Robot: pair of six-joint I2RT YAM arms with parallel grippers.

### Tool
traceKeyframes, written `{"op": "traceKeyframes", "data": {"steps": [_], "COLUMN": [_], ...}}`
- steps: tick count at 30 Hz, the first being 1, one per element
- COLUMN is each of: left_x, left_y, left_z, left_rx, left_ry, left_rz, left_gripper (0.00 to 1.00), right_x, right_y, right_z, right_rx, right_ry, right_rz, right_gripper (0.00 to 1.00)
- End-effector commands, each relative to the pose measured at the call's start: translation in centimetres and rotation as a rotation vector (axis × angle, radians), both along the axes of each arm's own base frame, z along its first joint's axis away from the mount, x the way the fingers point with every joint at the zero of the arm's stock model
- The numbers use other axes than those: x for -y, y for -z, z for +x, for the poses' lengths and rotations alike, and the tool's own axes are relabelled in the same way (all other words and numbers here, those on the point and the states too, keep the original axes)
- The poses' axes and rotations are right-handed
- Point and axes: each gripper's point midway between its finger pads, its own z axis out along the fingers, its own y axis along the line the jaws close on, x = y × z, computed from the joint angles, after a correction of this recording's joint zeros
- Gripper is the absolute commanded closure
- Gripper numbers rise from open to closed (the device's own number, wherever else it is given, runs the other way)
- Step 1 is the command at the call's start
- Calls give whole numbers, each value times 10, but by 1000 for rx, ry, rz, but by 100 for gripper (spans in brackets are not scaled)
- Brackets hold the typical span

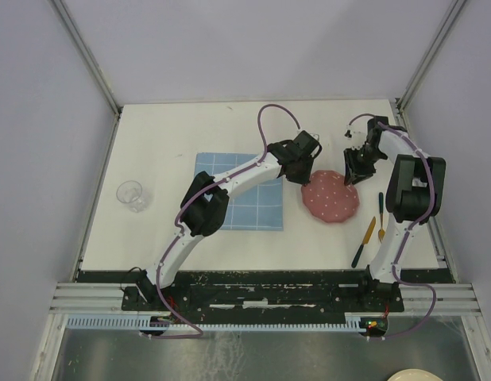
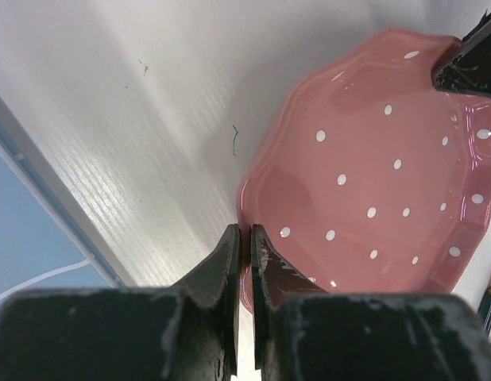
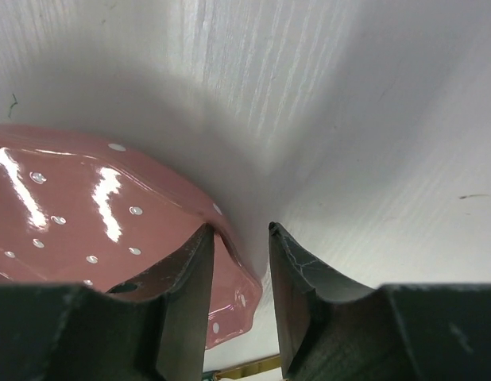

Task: Set the dinner table for one person
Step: Pick up the plate at the center of the board, then place the plate on the napkin.

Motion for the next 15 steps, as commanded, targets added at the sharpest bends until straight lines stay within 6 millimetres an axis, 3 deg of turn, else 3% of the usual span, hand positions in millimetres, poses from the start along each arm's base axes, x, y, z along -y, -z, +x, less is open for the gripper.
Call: {"op": "traceKeyframes", "data": {"steps": [1,5,7,8,15], "left_x": [8,9,10,11,11], "left_y": [-58,-58,-58,-58,-61], "left_z": [15,19,19,19,23], "left_rx": [113,120,122,123,139], "left_ry": [24,20,23,21,17], "left_rz": [-89,-90,-94,-93,-95], "left_gripper": [97,97,97,97,97], "right_x": [-6,-11,-17,-19,-13], "right_y": [7,9,8,9,3], "right_z": [-4,-6,-8,-9,-6], "right_rx": [1,-7,-15,-18,-6], "right_ry": [-39,-51,-57,-58,-43], "right_rz": [55,92,130,137,103], "right_gripper": [59,67,93,98,98]}}
